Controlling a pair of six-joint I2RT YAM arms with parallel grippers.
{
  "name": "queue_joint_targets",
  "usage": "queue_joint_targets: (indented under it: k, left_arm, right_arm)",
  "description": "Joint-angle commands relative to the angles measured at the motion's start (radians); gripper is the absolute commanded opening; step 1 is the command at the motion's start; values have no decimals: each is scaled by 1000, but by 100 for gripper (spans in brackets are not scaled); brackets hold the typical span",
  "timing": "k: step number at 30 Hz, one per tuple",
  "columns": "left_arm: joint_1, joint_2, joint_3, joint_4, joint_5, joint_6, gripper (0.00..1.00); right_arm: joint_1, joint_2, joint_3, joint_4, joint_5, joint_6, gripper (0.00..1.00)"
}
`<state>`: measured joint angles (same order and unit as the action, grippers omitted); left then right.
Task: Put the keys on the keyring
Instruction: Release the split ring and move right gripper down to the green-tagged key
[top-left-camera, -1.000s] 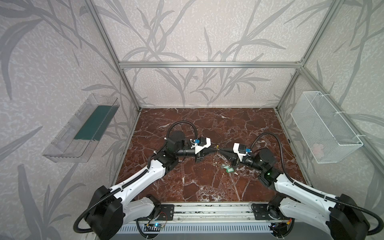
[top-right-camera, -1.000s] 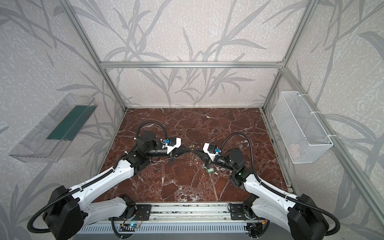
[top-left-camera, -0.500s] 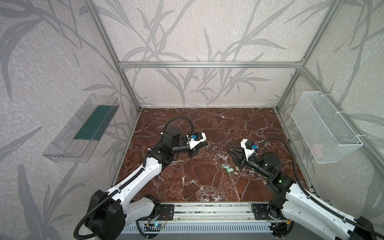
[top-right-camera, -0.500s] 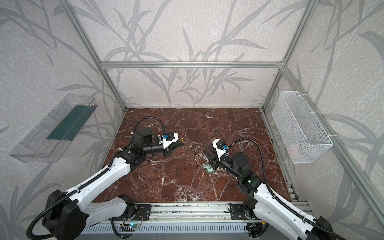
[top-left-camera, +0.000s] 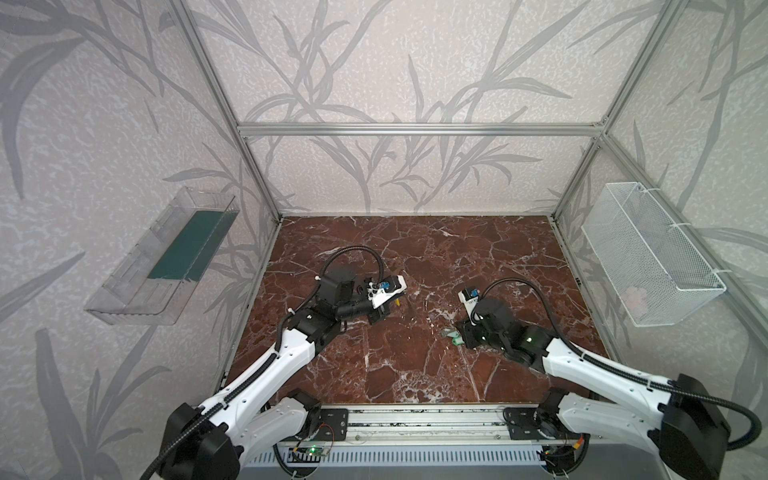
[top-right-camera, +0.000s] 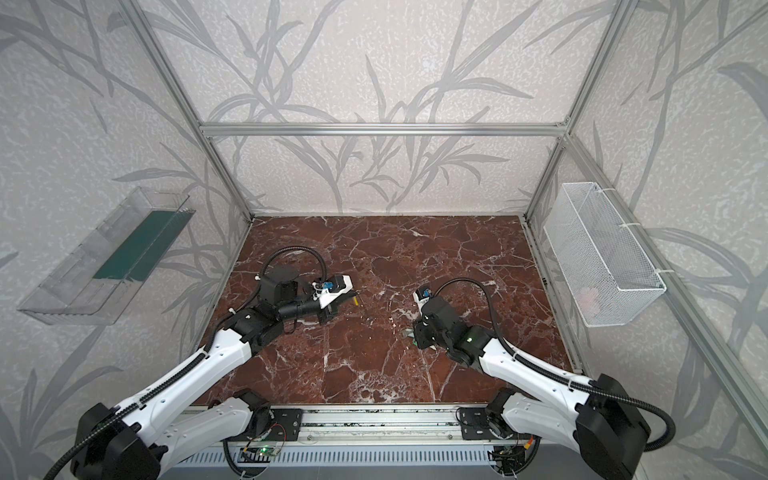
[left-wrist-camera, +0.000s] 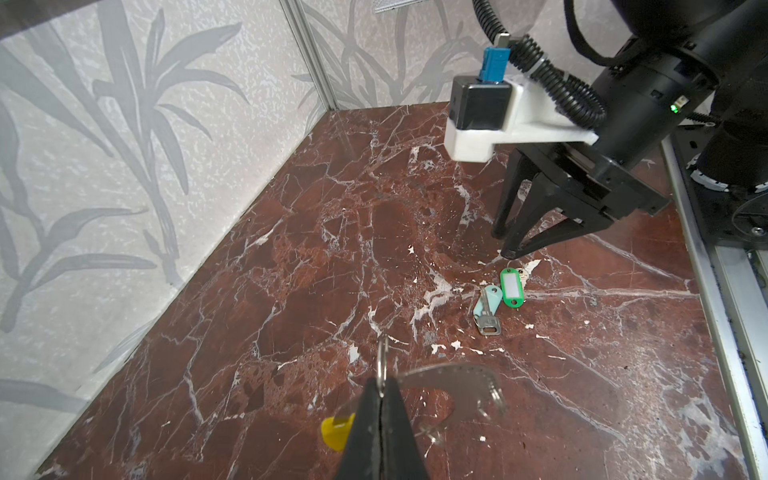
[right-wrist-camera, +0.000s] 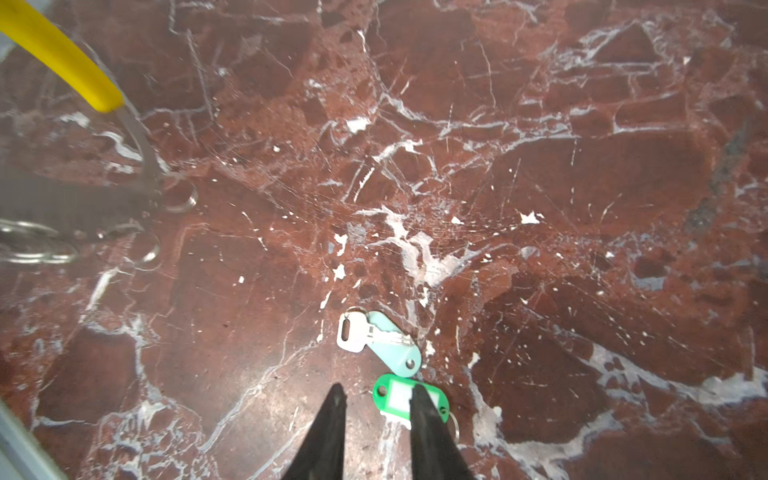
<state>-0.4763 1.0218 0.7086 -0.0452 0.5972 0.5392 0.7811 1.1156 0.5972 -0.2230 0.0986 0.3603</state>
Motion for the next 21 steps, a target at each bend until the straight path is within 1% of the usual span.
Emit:
queue_joint_targets:
  k: [1, 4, 6, 8, 12, 13, 18, 21]
  left_arm:
    - [4, -28, -20, 7, -16, 14, 0]
    - [4, -31, -27, 7, -9, 13, 0]
    - [5, -24, -31, 14, 6, 10, 0]
    - [4, -14, -32, 27, 21, 4, 0]
    - [5, 7, -34, 57, 48, -8, 0]
    - [4, 15, -32, 63, 57, -10, 0]
    - [4, 38, -26, 85, 77, -16, 0]
    - [4, 47, -23, 91, 86, -17, 0]
  right_arm:
    - [12, 72, 63, -112, 63, 34, 28]
    - [12, 131, 117, -220, 108, 105, 28]
    - [12, 146, 109, -231, 113, 144, 28]
    - [11, 147, 77, -219, 125, 222, 28]
    - [11, 128, 19, -189, 137, 269, 27]
    - [9, 120, 1, -174, 138, 300, 26]
    - [6, 91, -69, -113, 144, 350, 23]
    - [3, 94, -94, -73, 133, 355, 21]
